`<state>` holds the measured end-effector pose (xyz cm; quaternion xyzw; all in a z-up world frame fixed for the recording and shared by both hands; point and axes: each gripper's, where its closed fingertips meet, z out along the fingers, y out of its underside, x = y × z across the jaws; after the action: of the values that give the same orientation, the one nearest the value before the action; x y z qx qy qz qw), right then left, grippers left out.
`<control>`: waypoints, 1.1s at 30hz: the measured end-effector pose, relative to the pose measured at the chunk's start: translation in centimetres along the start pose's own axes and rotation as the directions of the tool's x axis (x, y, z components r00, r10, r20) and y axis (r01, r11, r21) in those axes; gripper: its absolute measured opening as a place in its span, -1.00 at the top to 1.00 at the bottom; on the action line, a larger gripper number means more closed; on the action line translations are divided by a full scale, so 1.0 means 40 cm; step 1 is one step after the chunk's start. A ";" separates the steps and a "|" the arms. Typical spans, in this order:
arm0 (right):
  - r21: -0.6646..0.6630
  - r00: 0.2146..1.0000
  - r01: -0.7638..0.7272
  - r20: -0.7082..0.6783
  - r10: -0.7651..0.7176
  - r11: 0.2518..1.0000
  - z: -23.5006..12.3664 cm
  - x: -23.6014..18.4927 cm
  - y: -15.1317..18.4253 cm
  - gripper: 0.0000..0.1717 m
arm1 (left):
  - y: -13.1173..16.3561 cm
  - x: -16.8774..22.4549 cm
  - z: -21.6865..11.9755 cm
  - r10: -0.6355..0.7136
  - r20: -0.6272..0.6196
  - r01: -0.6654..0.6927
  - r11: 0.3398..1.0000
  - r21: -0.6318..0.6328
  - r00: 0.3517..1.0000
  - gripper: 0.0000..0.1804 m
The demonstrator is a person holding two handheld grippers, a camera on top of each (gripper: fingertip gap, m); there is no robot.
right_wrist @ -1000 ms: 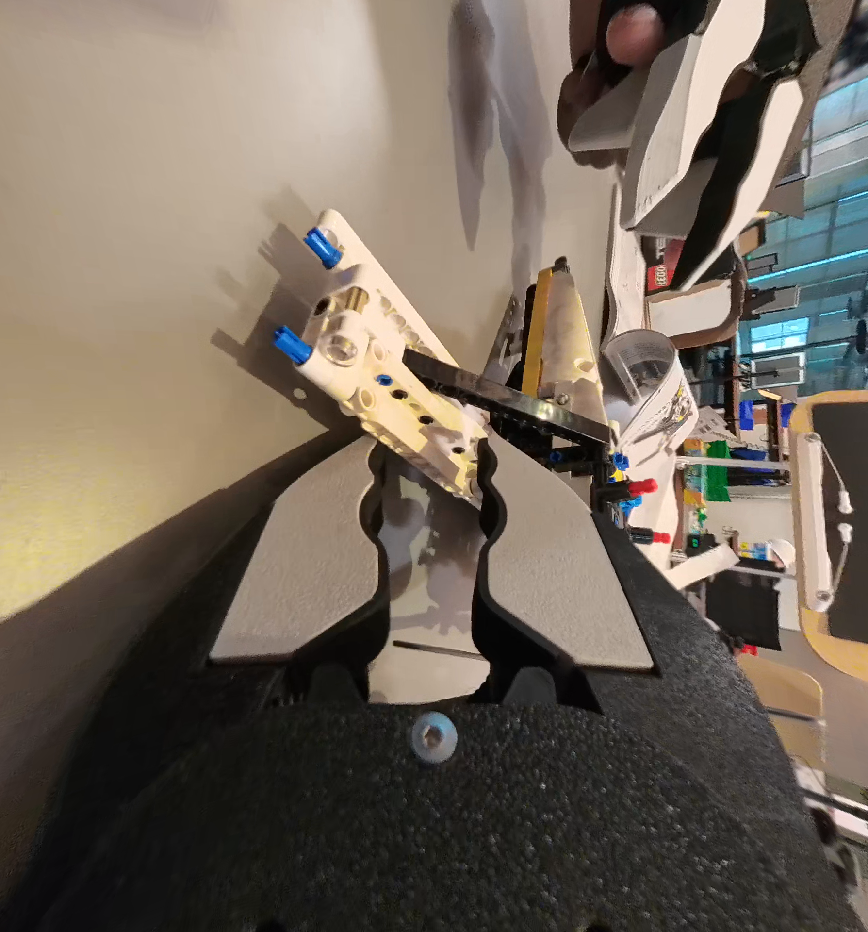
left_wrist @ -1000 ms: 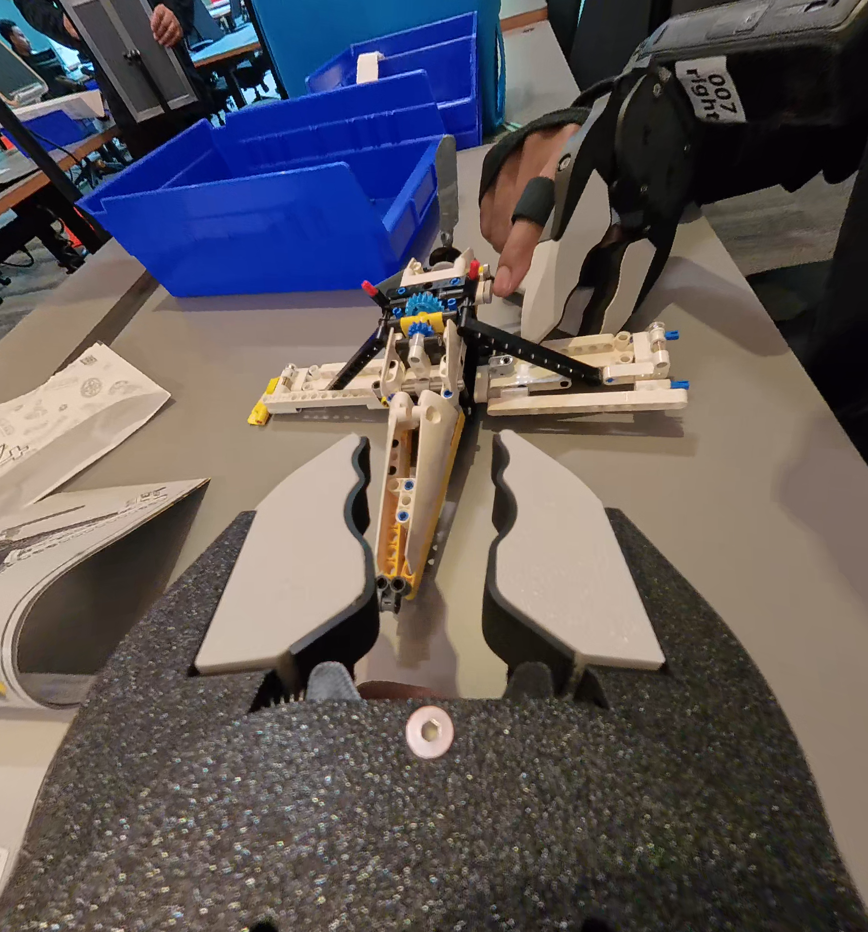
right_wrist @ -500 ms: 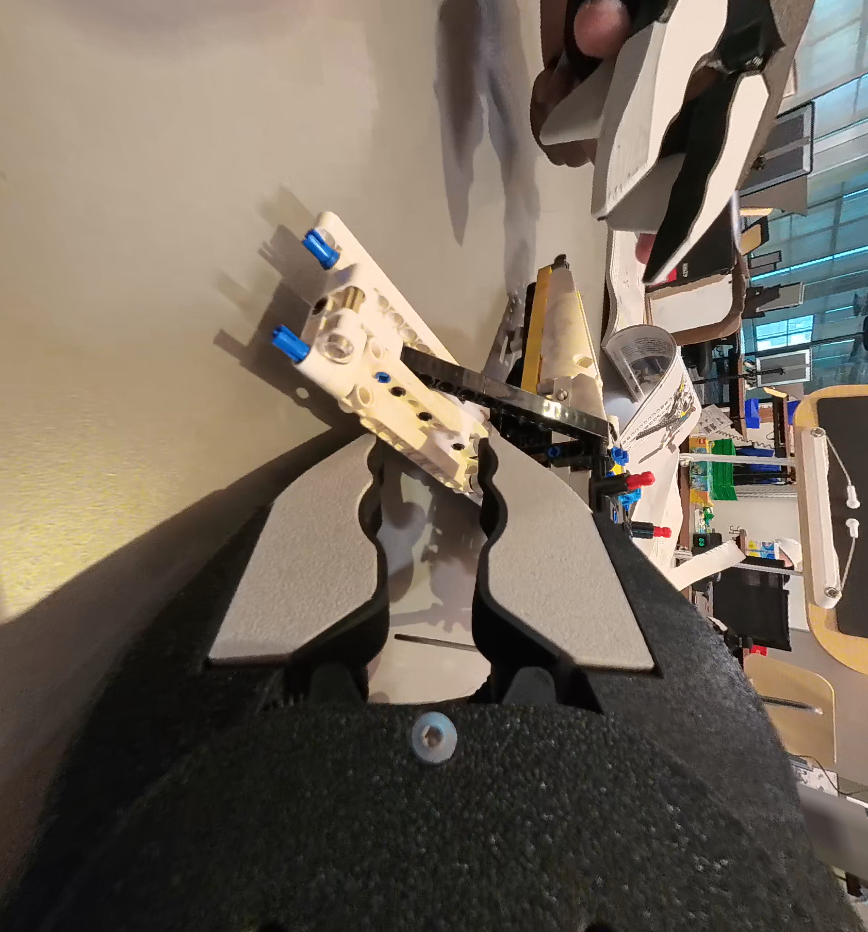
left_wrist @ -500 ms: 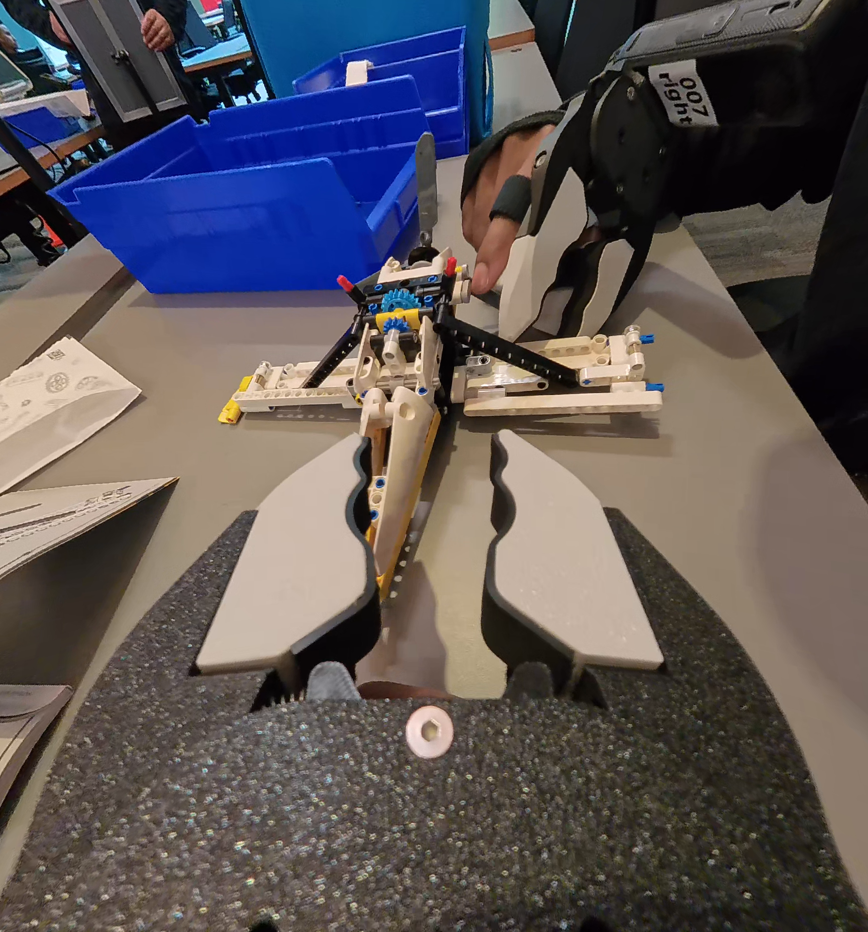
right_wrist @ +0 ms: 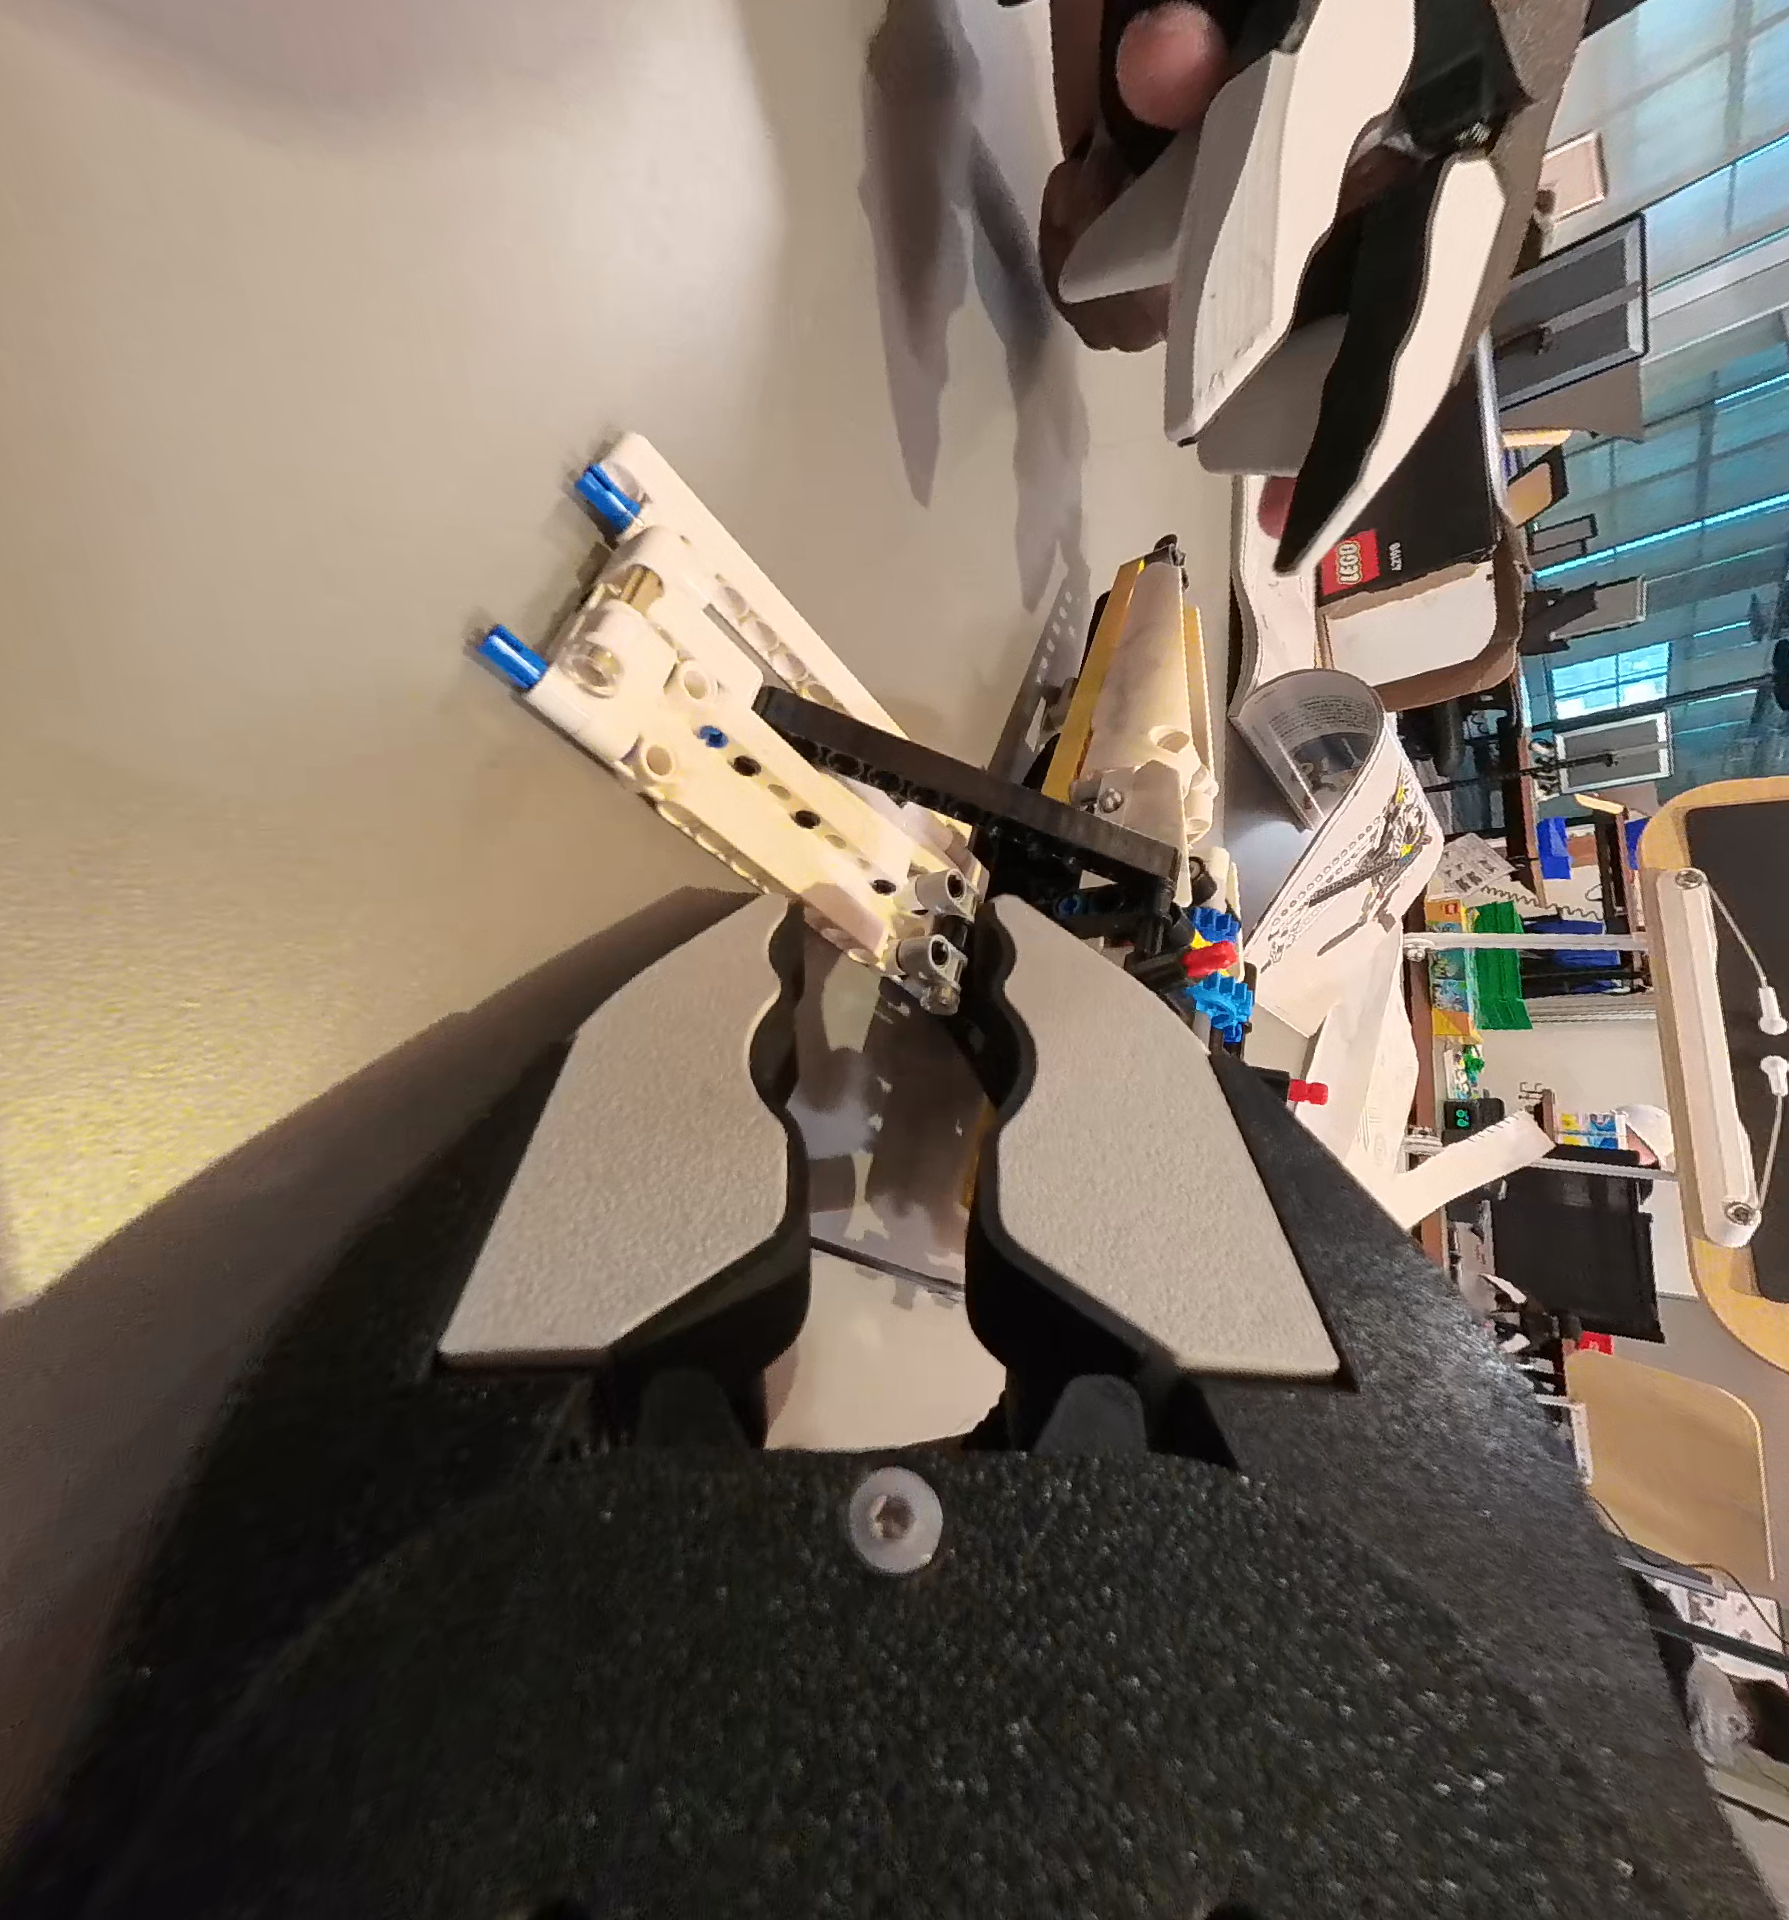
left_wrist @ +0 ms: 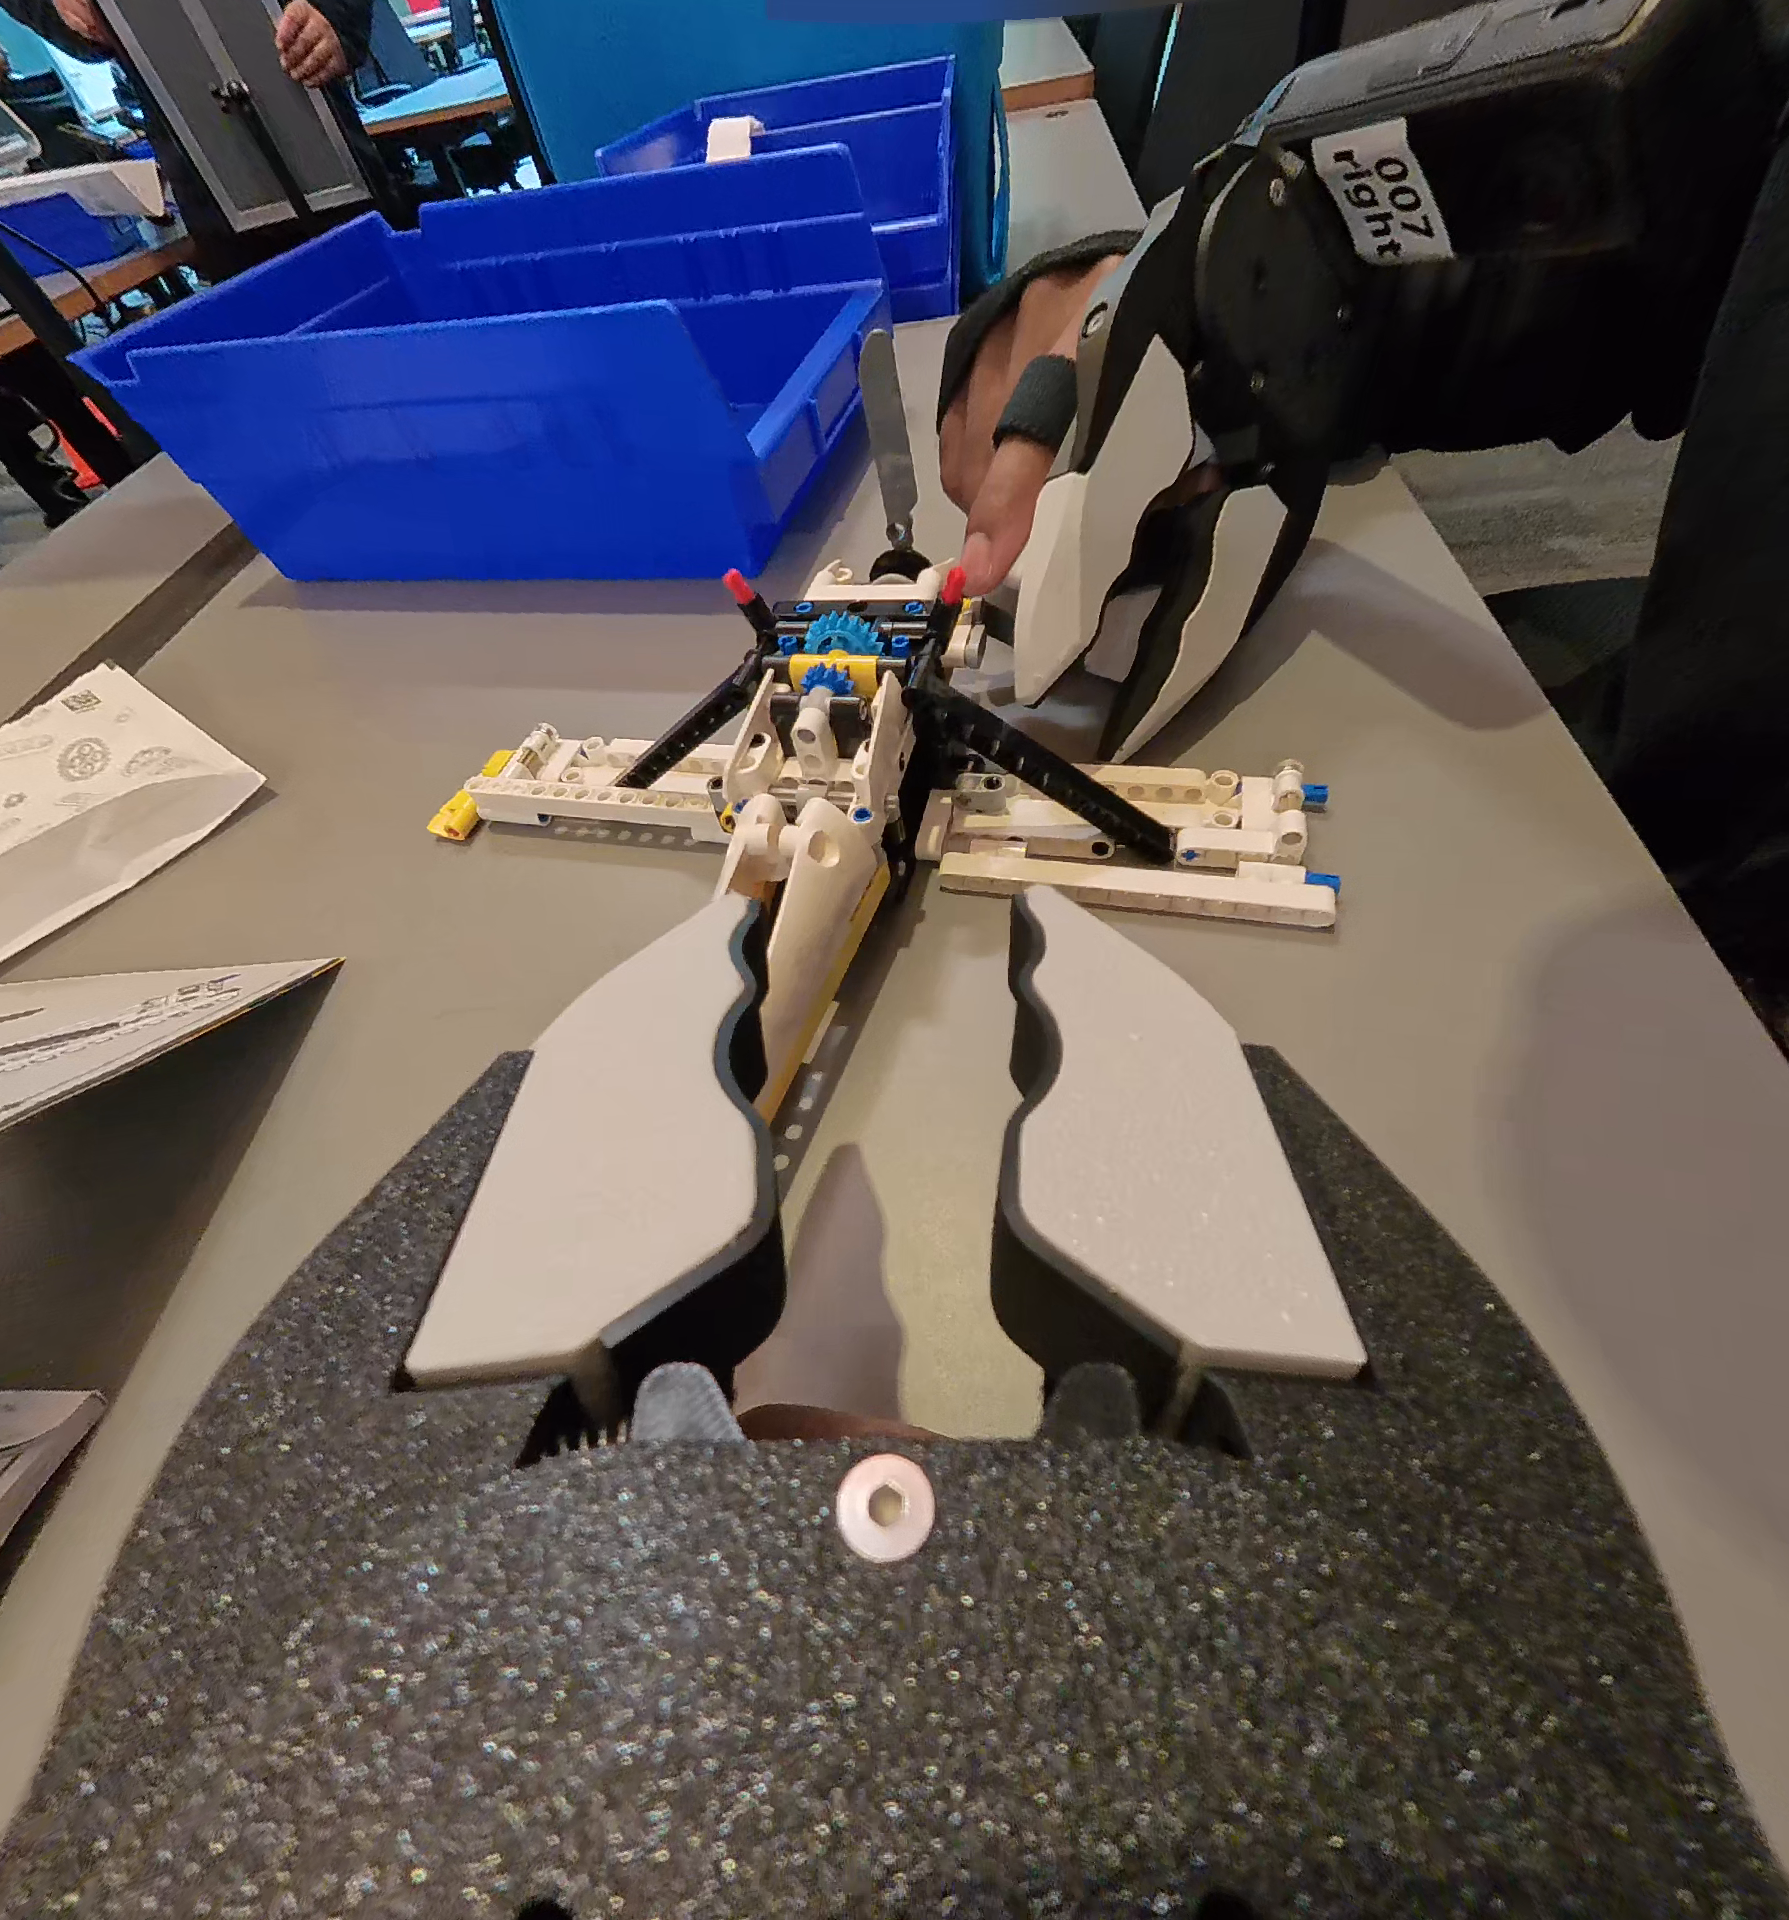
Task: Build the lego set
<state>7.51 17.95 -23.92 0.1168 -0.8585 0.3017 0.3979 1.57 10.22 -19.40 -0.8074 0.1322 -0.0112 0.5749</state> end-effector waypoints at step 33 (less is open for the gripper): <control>0.027 0.999 -0.037 -0.018 0.038 0.999 0.002 0.005 -0.003 0.69 | 0.014 0.013 0.002 -0.016 -0.021 0.016 1.000 -0.007 1.000 0.51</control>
<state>7.40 17.82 -23.77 0.1032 -0.8529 0.3214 0.3984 1.97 10.02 -20.01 -0.8102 0.1318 -0.0240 0.5706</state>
